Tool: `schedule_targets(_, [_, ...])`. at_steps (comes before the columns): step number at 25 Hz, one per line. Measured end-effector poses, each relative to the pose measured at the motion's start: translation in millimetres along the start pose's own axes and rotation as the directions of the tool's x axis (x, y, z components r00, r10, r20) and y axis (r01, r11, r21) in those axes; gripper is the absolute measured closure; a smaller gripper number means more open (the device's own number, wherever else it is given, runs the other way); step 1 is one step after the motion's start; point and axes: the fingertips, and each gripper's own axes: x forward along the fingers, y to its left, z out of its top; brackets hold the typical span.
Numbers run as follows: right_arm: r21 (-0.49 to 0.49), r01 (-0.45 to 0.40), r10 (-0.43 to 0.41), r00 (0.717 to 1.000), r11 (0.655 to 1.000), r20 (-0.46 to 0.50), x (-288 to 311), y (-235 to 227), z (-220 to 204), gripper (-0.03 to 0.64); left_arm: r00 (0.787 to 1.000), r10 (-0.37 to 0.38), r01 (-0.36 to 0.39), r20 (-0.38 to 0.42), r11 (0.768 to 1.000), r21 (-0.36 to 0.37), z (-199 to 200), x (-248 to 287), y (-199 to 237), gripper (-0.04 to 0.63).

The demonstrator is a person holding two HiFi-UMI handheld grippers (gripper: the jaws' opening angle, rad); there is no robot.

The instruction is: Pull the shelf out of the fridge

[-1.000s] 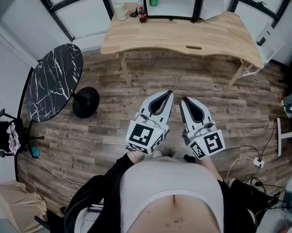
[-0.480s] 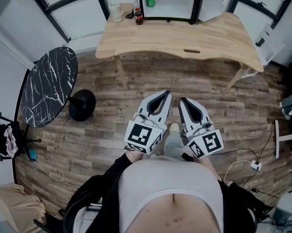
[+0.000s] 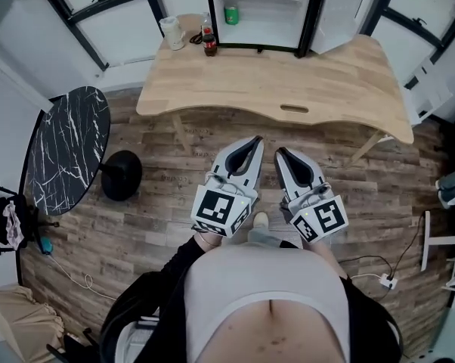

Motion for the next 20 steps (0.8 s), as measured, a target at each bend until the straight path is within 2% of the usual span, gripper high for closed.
schedule_targets(4, [0.002, -0.029, 0.029, 1.000, 1.000, 0.001, 21.0, -38.8, 4.5, 0.574, 1.000, 0.019, -0.019, 0.016, 1.000, 0.005, 2.6, 44.3, 10.0, 0.589])
schedule_targets(9, [-0.002, -0.054, 0.054, 0.998, 0.999, -0.014, 33.1, -76.8, 6.0, 0.574, 0.999, 0.036, -0.035, 0.030, 0.999, -0.025, 1.0, 87.9, 14.5, 0.589])
schedule_targets(20, [0.028, -0.060, 0.060, 0.998, 0.998, -0.014, 53.6, -105.7, 1.4, 0.574, 0.999, 0.040, -0.039, 0.004, 0.999, -0.020, -7.4, 119.4, 24.2, 0.589])
